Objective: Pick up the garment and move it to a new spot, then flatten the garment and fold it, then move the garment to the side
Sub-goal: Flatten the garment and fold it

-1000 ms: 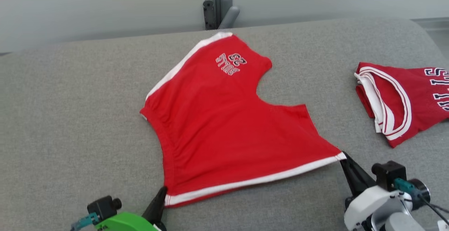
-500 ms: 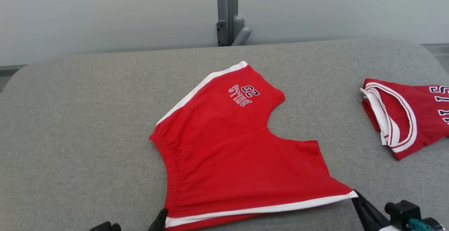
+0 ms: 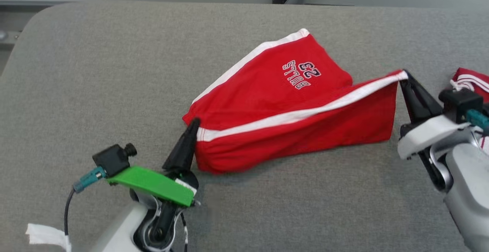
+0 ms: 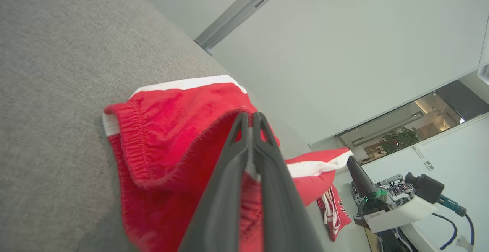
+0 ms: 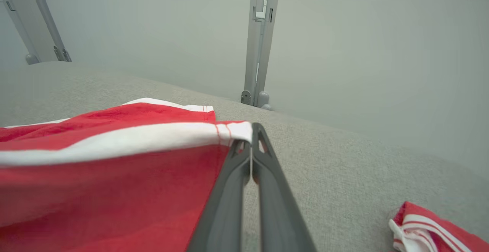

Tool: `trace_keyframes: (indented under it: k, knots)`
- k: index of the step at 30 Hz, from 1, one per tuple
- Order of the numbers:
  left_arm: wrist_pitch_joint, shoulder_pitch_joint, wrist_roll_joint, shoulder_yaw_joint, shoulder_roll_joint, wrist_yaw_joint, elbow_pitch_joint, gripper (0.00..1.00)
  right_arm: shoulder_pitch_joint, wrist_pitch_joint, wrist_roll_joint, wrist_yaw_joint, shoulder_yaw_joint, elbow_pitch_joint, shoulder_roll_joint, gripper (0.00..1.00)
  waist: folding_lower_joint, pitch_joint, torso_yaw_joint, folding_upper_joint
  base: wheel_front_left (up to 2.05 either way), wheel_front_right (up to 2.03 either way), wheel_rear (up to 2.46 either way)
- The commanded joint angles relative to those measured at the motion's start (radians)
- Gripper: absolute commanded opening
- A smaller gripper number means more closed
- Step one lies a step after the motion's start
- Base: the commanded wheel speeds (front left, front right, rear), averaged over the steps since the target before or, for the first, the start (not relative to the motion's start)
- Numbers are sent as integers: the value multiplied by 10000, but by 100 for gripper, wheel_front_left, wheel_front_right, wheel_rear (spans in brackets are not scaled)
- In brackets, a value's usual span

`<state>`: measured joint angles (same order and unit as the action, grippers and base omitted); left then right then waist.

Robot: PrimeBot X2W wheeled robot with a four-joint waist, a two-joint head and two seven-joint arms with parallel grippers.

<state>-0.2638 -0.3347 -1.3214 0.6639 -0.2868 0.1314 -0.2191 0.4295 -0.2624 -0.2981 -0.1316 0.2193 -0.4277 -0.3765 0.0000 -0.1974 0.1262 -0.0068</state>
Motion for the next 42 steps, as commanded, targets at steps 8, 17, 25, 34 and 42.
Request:
trace_keyframes:
  k: [8, 17, 25, 34, 42]
  knots:
    - [1, -1617, -72, -907, 960, -19, -103, 0, 3635, 298, 128, 19, 962, -1764, -294, 0, 0, -2507, 1344, 68, 0, 0, 0]
    - [1, -2389, 660, -1421, 1671, -19, -945, 0, 5726, 313, 104, 20, 1828, -3502, -346, 0, 0, -3339, 1669, 68, 0, 0, 0]
    - [1, -2576, 1354, -2039, 2157, -19, -1362, 0, 6767, 62, -59, 20, 2307, -4575, -227, 0, 0, -3667, 1765, 68, 0, 0, 0]
    - [1, -2210, 2559, -2716, 2304, -19, -1671, 100, 6694, -23, -609, 19, 1870, -4572, -242, 100, 0, -3425, 1525, 68, 0, 0, 0]
    - [0, -1416, 3882, -3669, 2339, -19, -1620, 100, 4673, -24, -1716, 19, 961, -3266, -44, 100, 0, -2627, 1151, 68, 0, 0, 0]
